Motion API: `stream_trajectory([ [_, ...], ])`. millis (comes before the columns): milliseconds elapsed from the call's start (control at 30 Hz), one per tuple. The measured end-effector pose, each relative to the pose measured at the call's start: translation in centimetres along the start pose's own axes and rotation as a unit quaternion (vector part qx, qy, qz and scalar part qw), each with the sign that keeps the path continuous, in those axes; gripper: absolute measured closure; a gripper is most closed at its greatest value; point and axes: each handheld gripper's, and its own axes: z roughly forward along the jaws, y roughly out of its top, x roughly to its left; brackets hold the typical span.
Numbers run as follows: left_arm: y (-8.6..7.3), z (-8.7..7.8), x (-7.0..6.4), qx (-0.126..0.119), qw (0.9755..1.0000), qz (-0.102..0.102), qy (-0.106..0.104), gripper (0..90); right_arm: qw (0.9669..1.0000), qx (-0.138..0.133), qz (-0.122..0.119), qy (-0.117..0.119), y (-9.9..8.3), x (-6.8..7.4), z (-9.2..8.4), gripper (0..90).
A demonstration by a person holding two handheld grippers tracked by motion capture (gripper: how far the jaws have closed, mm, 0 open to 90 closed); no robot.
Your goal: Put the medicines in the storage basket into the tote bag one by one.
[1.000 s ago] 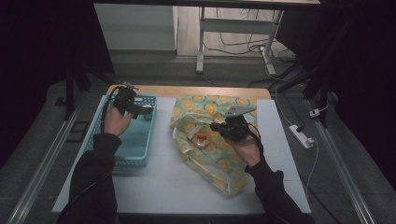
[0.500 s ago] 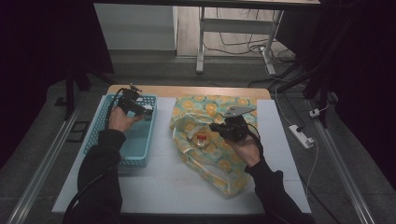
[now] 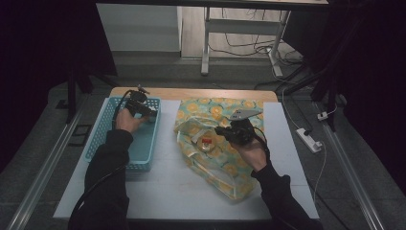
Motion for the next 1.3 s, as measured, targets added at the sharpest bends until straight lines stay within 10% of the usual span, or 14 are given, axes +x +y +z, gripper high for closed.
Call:
stream_trajectory([
  [400, 0.1, -0.9, -0.3, 0.009, 0.9995, -0.028, 0.013, 50.1, 1.0, 0.001, -0.001, 0.0, 0.0, 0.1, 0.1, 89.7],
  [1300, -1.0, -8.1, -3.8, -0.06, 0.998, 0.016, 0.006, 50.2, 1.0, 0.002, 0.004, 0.005, 0.0, 0.1, 0.0, 89.9],
])
